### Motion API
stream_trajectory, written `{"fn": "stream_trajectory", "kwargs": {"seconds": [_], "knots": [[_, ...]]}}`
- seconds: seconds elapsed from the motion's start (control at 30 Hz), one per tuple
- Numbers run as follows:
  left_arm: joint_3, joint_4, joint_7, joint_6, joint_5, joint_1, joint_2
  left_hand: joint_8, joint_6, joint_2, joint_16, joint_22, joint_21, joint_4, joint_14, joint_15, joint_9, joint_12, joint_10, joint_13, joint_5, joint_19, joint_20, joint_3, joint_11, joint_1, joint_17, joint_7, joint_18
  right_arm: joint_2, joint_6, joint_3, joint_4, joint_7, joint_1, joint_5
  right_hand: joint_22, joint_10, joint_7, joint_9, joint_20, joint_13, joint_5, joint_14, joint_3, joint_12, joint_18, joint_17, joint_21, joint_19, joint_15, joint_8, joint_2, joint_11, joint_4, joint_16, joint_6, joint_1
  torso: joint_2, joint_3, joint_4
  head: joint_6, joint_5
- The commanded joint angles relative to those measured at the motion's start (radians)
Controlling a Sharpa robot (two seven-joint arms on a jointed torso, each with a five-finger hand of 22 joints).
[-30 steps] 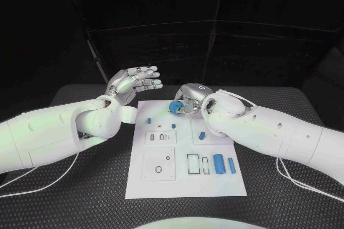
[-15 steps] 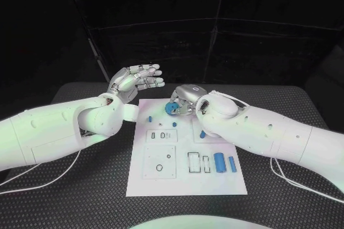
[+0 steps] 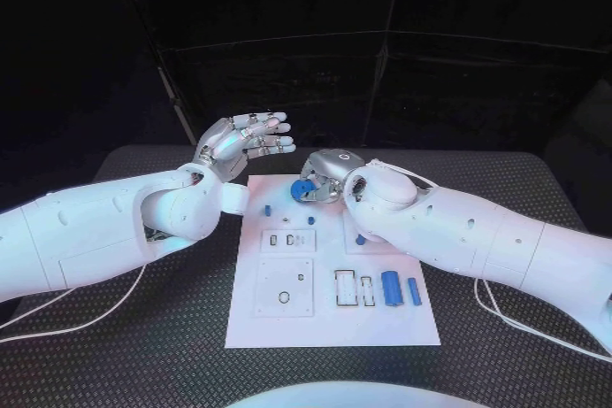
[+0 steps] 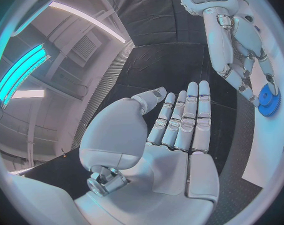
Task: Assemble the parts on the task board
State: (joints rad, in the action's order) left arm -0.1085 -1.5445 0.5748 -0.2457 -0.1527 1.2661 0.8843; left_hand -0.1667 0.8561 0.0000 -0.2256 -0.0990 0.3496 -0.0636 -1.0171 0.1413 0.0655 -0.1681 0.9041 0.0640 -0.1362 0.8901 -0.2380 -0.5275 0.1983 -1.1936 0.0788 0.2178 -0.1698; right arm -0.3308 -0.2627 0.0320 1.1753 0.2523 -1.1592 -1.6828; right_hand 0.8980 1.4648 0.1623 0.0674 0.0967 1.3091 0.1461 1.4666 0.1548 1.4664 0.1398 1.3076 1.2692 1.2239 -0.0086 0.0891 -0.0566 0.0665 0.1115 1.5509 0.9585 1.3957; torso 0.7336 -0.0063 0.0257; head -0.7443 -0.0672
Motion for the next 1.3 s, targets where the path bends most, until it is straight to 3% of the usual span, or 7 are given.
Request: {"fn": "stream_trajectory", "kwargs": {"seconds": [0.03,0.57,0.9,0.97,1.07,1.17,1.3], "knots": [[0.001,-0.001,0.003,0.013,0.007,0.002,-0.002,0.006,0.006,0.000,0.003,0.001,-0.005,0.002,-0.006,-0.001,0.000,0.003,0.005,-0.001,0.004,0.005,-0.002,-0.002,-0.001,0.007,-0.001,0.036,-0.011,0.007,0.038,0.000,-0.005,-0.006,-0.002,-0.011,-0.002,0.027,0.001,-0.002,0.009,0.137,0.005,0.093,-0.011,-0.007,-0.016,0.211,0.000,0.001,0.009,-0.007,-0.017,0.009,0.001,0.003,-0.008,-0.006,0.000,-0.0002,-0.0011,-0.002,0.001],[0.001,0.000,0.000,0.014,0.007,0.004,-0.003,0.006,0.006,0.000,0.003,0.001,-0.005,0.002,-0.006,-0.001,0.000,0.003,0.005,-0.001,0.004,0.005,-0.002,-0.002,-0.001,0.007,-0.001,0.036,-0.011,0.011,0.056,-0.009,-0.015,0.000,-0.001,-0.011,-0.006,0.020,0.006,-0.002,0.014,0.129,-0.008,0.093,-0.027,-0.015,-0.015,0.210,-0.002,-0.002,0.014,-0.022,-0.026,0.013,0.007,0.003,-0.028,-0.024,0.000,0.0008,0.0006,-0.005,-0.003],[0.001,0.002,-0.002,0.015,0.007,0.004,-0.001,0.007,0.006,-0.001,0.005,0.002,-0.006,0.003,-0.006,-0.001,0.000,0.004,0.005,-0.001,0.004,0.005,-0.002,-0.003,-0.001,0.008,-0.001,0.036,-0.011,-0.010,0.017,-0.009,0.000,-0.001,0.002,-0.003,-0.003,0.017,0.015,-0.002,0.022,0.127,-0.031,0.094,-0.044,-0.018,-0.015,0.215,0.000,-0.002,0.022,-0.027,-0.037,0.022,0.029,0.005,-0.069,-0.043,-0.001,0.0023,0.0023,-0.003,-0.003],[0.001,0.003,-0.002,0.014,0.007,0.004,-0.001,0.007,0.006,-0.001,0.006,0.002,-0.006,0.003,-0.006,0.000,0.000,0.005,0.005,-0.001,0.004,0.005,-0.002,-0.003,-0.001,0.008,-0.001,0.036,-0.011,-0.015,0.029,-0.009,-0.001,-0.002,0.003,0.012,-0.003,0.017,0.016,-0.001,0.023,0.127,-0.033,0.094,-0.050,-0.017,-0.015,0.215,0.000,-0.002,0.023,-0.025,-0.038,0.023,0.043,0.005,-0.068,-0.054,-0.002,0.0027,0.0049,-0.003,-0.004],[0.001,0.003,-0.003,0.014,0.007,0.004,0.000,0.007,0.006,-0.001,0.006,0.002,-0.006,0.003,-0.006,0.000,0.000,0.005,0.005,-0.001,0.004,0.005,-0.002,-0.003,-0.001,0.008,-0.001,0.036,-0.011,-0.019,0.055,-0.009,-0.004,-0.002,0.004,0.038,-0.004,0.017,0.017,0.000,0.025,0.128,-0.002,0.094,-0.073,-0.016,-0.015,0.216,0.001,-0.003,0.025,-0.026,-0.033,0.025,0.082,0.005,-0.073,-0.091,0.000,0.0005,0.0022,-0.001,0.003],[0.001,0.004,-0.003,0.014,0.007,0.004,-0.001,0.008,0.006,-0.001,0.006,0.003,-0.007,0.003,-0.006,0.000,0.000,0.005,0.005,-0.002,0.004,0.005,-0.002,-0.003,0.000,0.009,-0.001,0.036,-0.011,-0.018,0.063,-0.009,-0.005,-0.002,0.004,0.050,0.003,0.021,0.017,0.001,0.026,0.133,0.020,0.096,-0.089,-0.012,-0.016,0.225,0.005,0.001,0.025,-0.023,-0.011,0.025,0.117,0.008,-0.068,-0.123,-0.002,0.0016,0.0012,-0.001,0.003],[0.001,0.004,-0.004,0.015,0.007,0.004,-0.003,0.008,0.006,-0.001,0.006,0.003,-0.007,0.003,-0.006,0.000,0.000,0.005,0.005,-0.002,0.004,0.005,-0.002,-0.003,0.000,0.009,-0.001,0.036,-0.011,-0.015,0.073,-0.009,-0.005,-0.001,0.004,0.060,0.012,0.027,0.015,0.002,0.026,0.141,0.025,0.099,-0.098,-0.004,-0.017,0.238,0.010,0.007,0.025,-0.021,0.002,0.024,0.131,0.012,-0.061,-0.133,0.001,0.0013,-0.0022,-0.001,0.005]]}}
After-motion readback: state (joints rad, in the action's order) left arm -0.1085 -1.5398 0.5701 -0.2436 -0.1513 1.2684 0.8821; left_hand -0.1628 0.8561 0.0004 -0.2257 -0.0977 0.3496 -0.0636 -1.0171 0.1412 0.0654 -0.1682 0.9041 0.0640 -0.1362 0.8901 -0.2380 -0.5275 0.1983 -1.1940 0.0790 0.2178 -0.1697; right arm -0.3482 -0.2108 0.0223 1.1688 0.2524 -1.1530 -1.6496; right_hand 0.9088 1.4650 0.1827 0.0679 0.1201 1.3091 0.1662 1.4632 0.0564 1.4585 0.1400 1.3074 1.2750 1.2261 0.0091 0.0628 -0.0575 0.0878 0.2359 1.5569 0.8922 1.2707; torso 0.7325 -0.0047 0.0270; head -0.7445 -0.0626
